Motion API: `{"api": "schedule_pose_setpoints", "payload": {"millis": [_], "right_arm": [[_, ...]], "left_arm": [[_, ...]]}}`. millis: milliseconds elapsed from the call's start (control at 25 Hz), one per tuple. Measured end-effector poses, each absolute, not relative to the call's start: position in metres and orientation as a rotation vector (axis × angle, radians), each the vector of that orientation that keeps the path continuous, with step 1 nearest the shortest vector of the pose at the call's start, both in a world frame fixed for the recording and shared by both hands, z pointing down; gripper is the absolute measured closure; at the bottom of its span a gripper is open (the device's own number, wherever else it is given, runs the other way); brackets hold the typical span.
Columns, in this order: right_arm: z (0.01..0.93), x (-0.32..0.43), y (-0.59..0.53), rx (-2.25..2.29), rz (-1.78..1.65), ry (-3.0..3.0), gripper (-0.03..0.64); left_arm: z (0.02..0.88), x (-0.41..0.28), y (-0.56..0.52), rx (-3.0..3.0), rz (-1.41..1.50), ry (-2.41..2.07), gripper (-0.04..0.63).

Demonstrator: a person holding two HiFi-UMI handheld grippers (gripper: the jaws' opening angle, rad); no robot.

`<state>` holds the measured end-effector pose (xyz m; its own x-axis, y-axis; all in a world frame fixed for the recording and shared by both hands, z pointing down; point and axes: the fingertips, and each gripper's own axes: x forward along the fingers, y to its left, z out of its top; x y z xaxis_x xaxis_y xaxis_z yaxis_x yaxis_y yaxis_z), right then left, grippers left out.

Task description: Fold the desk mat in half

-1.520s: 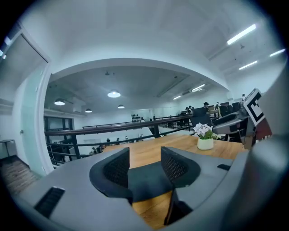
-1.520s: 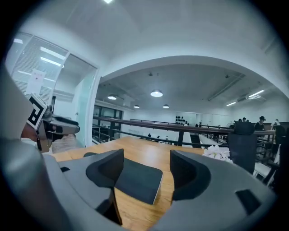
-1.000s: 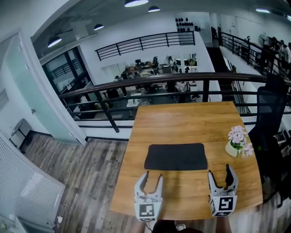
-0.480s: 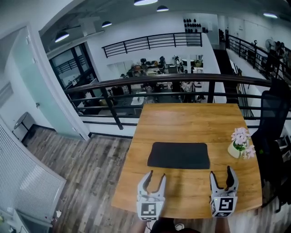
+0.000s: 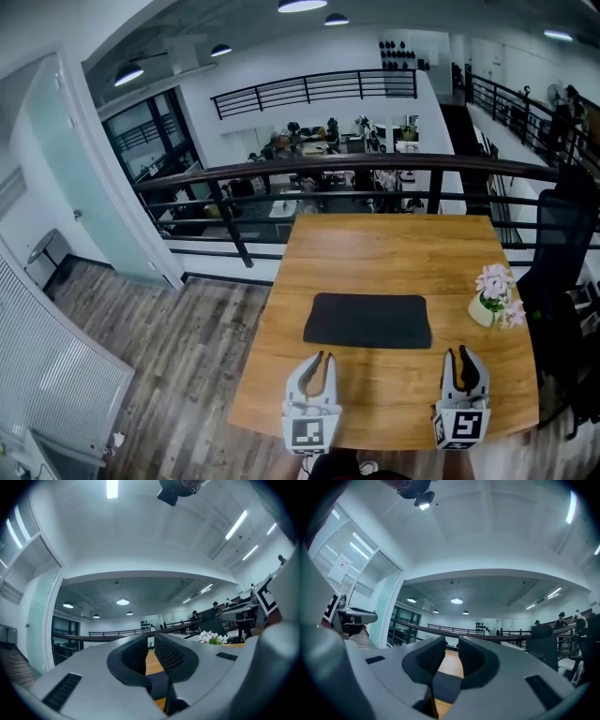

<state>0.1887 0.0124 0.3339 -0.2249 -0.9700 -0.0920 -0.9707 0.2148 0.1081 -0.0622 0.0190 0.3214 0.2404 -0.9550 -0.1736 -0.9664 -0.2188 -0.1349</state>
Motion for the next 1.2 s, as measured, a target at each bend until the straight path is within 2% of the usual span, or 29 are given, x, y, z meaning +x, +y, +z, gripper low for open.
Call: {"api": "schedule_pose_setpoints", "payload": {"millis": [160,240,1200], "right_arm": [[0.332,0.192,0.015,-1.941,0.225,2.431,0.595],[0.331,0.192,0.017,-1.938,0.225,2.434,0.604],[0.335,0.193,0.017,-1.967,0.176,2.439,0.607]], "left_arm": [[0.327,-0.057,0.018,-2.317,0.034,1.807,0.568],[0.325,-0.056,0.019,-2.333,0.064,1.825,0.572],[0.324,-0.055,0.022,-2.339,0.079,1.818,0.574]]}}
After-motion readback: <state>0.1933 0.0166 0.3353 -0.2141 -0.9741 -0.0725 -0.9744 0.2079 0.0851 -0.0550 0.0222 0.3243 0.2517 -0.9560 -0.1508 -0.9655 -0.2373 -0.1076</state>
